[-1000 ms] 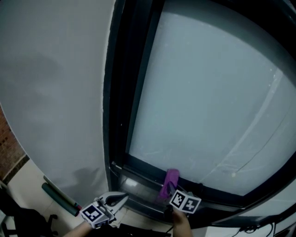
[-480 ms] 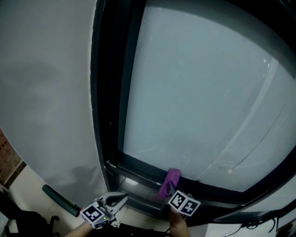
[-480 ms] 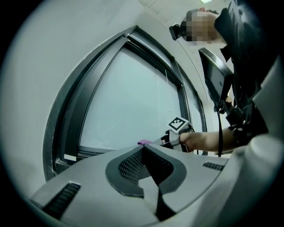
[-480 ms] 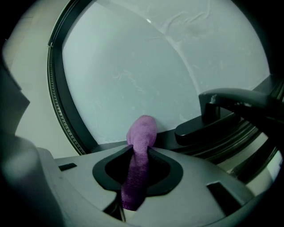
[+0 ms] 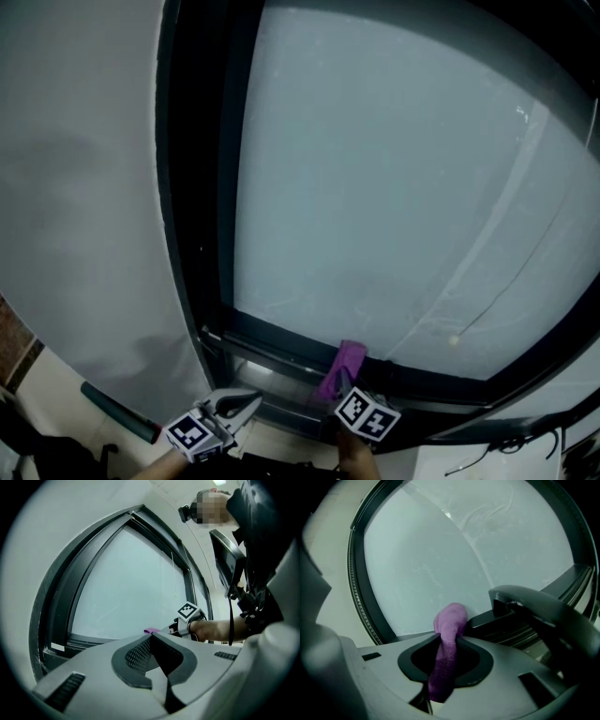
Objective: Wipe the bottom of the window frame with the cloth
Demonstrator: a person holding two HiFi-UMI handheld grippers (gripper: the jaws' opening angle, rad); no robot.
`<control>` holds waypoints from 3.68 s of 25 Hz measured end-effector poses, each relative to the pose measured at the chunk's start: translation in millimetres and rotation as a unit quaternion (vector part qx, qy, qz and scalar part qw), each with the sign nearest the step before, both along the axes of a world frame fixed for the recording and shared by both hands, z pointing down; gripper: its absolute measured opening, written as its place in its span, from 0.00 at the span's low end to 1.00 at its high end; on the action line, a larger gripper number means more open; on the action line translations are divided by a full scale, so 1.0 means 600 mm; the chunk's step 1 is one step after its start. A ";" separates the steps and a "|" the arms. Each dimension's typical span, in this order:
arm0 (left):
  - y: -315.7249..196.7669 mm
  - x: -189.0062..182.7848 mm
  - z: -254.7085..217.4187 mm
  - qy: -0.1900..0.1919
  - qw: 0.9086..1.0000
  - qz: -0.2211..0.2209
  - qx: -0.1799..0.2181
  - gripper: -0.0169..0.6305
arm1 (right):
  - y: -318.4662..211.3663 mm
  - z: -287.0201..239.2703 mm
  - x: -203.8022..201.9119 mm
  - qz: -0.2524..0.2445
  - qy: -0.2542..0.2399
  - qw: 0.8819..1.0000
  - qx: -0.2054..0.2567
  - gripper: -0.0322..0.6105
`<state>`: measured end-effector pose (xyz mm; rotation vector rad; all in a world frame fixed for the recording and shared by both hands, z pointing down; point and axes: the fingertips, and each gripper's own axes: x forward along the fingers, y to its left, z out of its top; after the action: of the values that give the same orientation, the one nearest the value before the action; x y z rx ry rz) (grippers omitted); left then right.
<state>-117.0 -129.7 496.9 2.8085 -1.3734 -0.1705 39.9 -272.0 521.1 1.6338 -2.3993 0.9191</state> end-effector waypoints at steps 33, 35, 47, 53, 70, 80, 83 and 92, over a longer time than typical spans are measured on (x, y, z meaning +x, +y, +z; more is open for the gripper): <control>-0.019 0.073 0.002 -0.008 0.998 0.068 -0.006 0.03 | 0.040 0.016 0.118 0.117 0.043 0.990 0.066 0.18; -0.019 0.085 0.003 -0.009 0.997 0.070 -0.008 0.03 | 0.040 0.016 0.129 0.110 0.055 0.990 0.070 0.18; -0.018 0.146 0.003 -0.015 0.997 0.078 -0.005 0.03 | 0.043 0.015 0.179 0.056 0.143 0.984 0.092 0.18; -0.018 0.157 0.000 -0.025 0.996 0.082 -0.003 0.03 | 0.037 0.012 0.205 0.039 0.169 0.981 0.088 0.18; -0.022 0.185 -0.004 -0.026 0.996 0.080 -0.001 0.03 | -0.022 -0.031 0.254 0.015 0.201 0.978 0.061 0.18; -0.022 0.181 0.000 -0.022 0.997 0.072 -0.005 0.03 | -0.040 -0.035 0.253 -0.024 0.326 0.943 0.062 0.18; -0.024 0.185 -0.002 -0.020 0.997 0.074 -0.003 0.03 | -0.043 -0.029 0.270 -0.014 0.329 0.943 0.054 0.18; -0.042 0.221 -0.004 -0.022 0.995 0.093 0.001 0.03 | -0.031 -0.019 0.309 0.000 0.324 0.945 0.042 0.18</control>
<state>15.9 -154.9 494.5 2.9371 -1.1099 -0.1065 225.6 -290.9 509.8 1.6262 -1.9894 0.2102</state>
